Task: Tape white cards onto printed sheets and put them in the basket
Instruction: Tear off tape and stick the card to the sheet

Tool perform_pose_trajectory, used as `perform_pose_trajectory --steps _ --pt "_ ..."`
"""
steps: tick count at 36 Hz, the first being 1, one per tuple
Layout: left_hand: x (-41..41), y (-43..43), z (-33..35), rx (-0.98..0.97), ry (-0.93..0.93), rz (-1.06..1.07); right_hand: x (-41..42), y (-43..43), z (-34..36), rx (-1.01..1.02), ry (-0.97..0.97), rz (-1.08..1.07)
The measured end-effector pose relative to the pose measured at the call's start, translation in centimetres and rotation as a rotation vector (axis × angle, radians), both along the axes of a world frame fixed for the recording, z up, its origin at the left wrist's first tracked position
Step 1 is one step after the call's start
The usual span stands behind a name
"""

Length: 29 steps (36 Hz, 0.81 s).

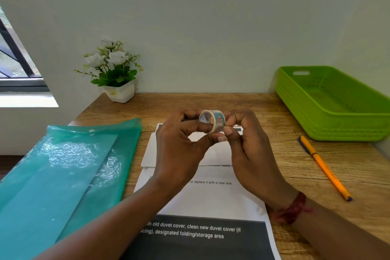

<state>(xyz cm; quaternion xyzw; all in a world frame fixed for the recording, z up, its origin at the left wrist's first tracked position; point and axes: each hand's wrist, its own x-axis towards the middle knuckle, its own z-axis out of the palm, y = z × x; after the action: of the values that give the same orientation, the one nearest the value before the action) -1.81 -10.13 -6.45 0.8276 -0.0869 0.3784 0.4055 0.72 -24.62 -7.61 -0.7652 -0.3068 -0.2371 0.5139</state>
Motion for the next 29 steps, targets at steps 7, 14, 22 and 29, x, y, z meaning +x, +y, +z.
perform_pose_trajectory --steps 7,14,22,29 --pt "0.18 0.02 0.11 -0.047 -0.005 -0.006 -0.23 -0.05 0.31 0.073 0.018 -0.014" --pt "0.24 -0.01 -0.05 -0.052 0.012 -0.044 -0.49 -0.19 0.84 0.129 -0.002 -0.060" --pt "0.20 -0.18 -0.20 -0.064 0.022 -0.049 -0.15 -0.26 0.72 0.097 0.014 -0.061" --pt "0.01 -0.42 0.03 -0.119 0.058 -0.072 -0.27 0.02 0.42 0.077 0.071 -0.005"
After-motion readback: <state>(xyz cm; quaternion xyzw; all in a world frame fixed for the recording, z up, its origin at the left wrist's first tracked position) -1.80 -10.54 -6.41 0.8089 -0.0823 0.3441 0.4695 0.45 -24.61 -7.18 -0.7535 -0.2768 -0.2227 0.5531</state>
